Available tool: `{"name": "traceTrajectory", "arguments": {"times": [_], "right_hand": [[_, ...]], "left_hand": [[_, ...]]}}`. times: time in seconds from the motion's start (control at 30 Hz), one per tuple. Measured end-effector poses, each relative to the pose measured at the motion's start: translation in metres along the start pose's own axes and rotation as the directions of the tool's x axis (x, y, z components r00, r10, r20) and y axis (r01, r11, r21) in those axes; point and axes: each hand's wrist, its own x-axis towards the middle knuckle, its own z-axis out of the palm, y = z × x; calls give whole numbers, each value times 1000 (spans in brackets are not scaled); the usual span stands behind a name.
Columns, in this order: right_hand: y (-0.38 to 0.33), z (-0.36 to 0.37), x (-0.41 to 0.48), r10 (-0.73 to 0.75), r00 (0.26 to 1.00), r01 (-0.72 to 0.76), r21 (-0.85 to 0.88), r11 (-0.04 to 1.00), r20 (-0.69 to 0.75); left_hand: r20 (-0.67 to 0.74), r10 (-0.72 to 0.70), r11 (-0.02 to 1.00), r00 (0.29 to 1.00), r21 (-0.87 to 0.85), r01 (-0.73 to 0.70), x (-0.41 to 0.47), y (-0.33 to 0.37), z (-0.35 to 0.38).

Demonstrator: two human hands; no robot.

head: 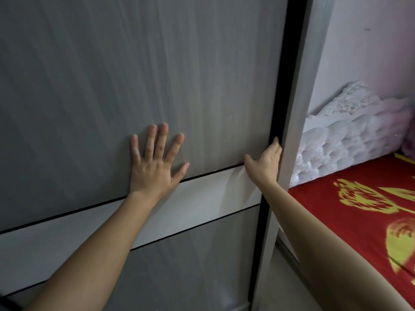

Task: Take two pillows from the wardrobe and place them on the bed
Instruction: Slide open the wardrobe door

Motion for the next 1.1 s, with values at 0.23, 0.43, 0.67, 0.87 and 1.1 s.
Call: {"name": "traceTrajectory", "arguments": {"times": [0.23,0.43,0.67,0.87,1.1], "right_hand": [[4,-3,0,-18,1000,18,-48,999,-12],[4,1,-8,-61,998,61,-18,998,2],[1,26,-35,-141,989,139,38,990,40],[-3,50,-66,-234,955,220,90,971,182],[-23,85,-116,-318,905,292,132,947,282]], "left_hand": [[-23,-7,999,1000,-34,6,-1,0,3],[-26,8,1000,1000,-24,-8,-8,-14,1],[-26,-3,999,1000,54,5,-35,-59,-4],[42,-41,992,998,121,35,-69,-112,-21],[130,-195,976,972,118,180,-104,-155,-50]]}}
